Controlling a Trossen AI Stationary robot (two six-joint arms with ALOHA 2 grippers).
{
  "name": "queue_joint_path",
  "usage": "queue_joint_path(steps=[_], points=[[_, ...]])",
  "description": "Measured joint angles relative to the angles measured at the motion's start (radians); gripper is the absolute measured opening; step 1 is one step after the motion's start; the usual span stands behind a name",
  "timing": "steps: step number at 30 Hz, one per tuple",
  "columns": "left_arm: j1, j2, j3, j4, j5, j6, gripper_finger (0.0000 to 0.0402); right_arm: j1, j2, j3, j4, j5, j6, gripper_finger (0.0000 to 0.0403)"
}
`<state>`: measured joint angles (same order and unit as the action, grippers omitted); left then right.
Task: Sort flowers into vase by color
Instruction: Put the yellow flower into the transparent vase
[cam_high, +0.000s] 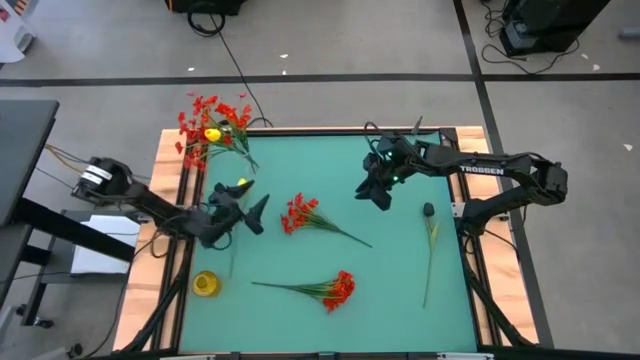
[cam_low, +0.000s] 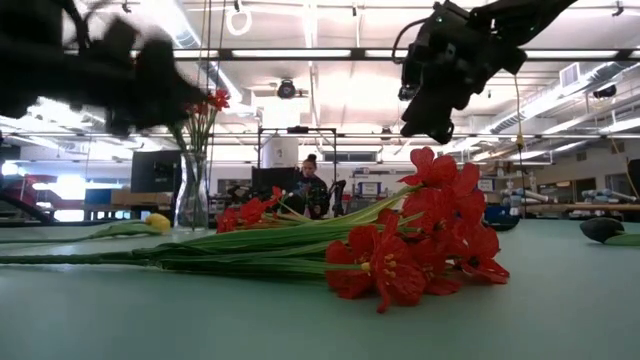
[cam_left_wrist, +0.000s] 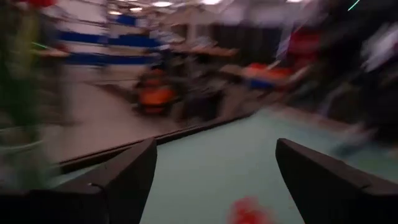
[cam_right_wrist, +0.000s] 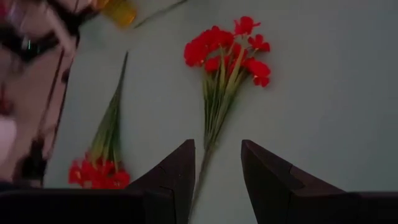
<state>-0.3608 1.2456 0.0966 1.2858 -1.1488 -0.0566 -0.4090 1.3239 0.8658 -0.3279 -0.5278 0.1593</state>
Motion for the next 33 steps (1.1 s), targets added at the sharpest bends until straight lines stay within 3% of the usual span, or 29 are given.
queue_joint_path(steps=[4,7,9,11,15,18,21,23,27,33], points=[[-0.044,-0.059,0.111,0.061,0.148,0.006,0.0334,0.002,-0.003,0.0,0.053,0.06,0.175,0.0138],[-0.036,-0.077,0.288,-0.095,0.292,0.093,0.0327,0.004,-0.011,0.0,0.116,0.135,0.252,0.0137],[-0.02,-0.078,0.438,-0.361,0.375,0.071,0.0319,0.004,-0.017,0.0,0.174,0.177,0.312,0.0136],[-0.001,-0.076,0.587,-0.71,0.42,-0.052,0.031,0.004,-0.024,0.0,0.229,0.211,0.376,0.0135],[0.037,-0.044,0.858,-1.38,0.467,-0.397,0.0294,0.006,-0.063,0.0,0.247,0.264,0.438,0.0134],[0.04,-0.033,0.97,-1.815,0.468,-0.763,0.0284,0.01,-0.104,0.0,0.198,0.307,0.45,0.0134],[0.04,-0.035,0.972,-2.145,0.541,-1.114,0.0272,0.017,-0.145,0.0,0.118,0.357,0.452,0.0134],[0.042,-0.033,0.929,-2.252,0.629,-1.265,0.0264,0.022,-0.163,0.0,0.071,0.382,0.468,0.0134],[0.091,-0.033,0.821,-2.27,0.758,-1.342,0.0251,0.025,-0.174,0.0,0.048,0.401,0.469,0.0134],[0.267,-0.033,0.663,-2.28,0.905,-1.349,0.0238,-0.002,-0.154,0.0,0.074,0.405,0.438,0.0134]])
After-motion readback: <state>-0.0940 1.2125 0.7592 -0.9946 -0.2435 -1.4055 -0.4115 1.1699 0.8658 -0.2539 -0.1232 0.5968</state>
